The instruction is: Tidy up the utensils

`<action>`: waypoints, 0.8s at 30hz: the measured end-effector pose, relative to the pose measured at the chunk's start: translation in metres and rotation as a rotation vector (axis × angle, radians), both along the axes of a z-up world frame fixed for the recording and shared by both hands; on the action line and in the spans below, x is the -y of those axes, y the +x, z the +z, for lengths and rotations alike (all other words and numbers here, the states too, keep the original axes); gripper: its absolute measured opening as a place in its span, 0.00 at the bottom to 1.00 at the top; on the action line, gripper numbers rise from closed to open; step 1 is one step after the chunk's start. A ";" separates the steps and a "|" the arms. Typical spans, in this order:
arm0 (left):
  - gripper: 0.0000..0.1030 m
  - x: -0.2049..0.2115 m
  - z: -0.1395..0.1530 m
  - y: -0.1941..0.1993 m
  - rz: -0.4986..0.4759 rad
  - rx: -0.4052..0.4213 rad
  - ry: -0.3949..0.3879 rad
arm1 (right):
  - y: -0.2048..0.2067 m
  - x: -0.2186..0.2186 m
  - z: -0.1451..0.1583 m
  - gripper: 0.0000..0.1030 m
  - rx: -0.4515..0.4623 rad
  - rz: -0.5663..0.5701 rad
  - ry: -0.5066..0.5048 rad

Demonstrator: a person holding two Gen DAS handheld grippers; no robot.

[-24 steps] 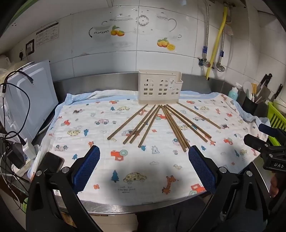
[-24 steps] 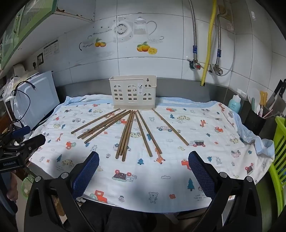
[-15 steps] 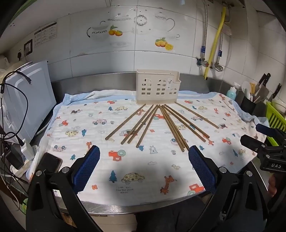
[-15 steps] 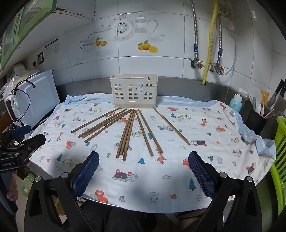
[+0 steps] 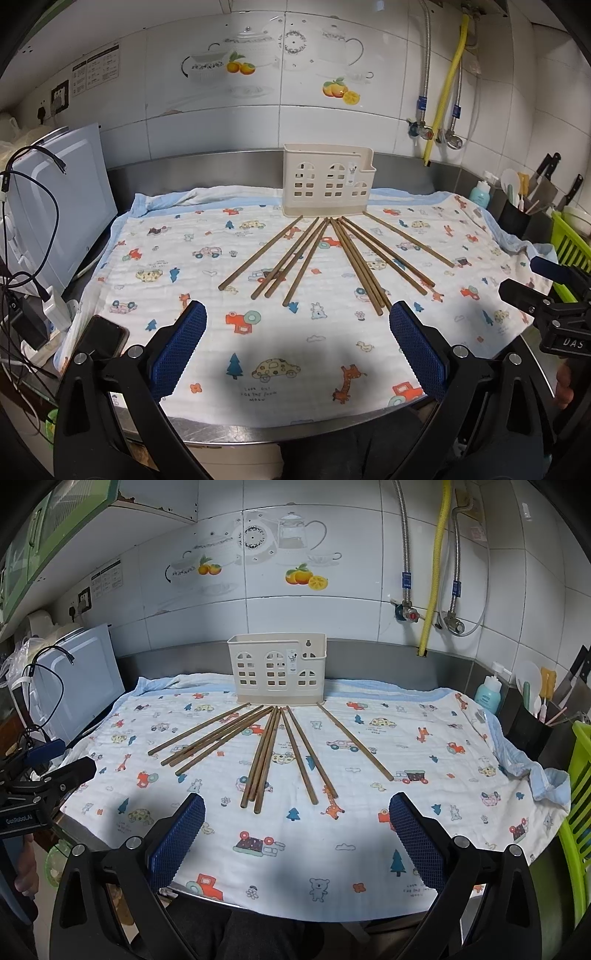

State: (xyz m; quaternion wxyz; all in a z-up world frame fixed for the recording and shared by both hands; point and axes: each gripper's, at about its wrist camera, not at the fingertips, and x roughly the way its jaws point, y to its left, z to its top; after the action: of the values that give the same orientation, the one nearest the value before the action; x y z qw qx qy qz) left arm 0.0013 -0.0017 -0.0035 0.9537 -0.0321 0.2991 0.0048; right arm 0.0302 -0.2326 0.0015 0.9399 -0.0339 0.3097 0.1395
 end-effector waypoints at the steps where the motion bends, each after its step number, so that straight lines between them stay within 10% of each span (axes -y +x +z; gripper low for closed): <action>1: 0.95 0.000 0.000 0.000 0.000 0.000 -0.001 | 0.000 0.000 0.000 0.94 0.001 0.001 0.002; 24: 0.95 0.000 -0.002 0.000 -0.007 -0.002 0.011 | 0.002 0.000 -0.001 0.94 -0.004 0.002 0.004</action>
State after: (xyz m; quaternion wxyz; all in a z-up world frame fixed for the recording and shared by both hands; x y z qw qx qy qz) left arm 0.0008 -0.0014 -0.0053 0.9536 -0.0257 0.3000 0.0033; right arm 0.0320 -0.2322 0.0009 0.9393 -0.0323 0.3111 0.1411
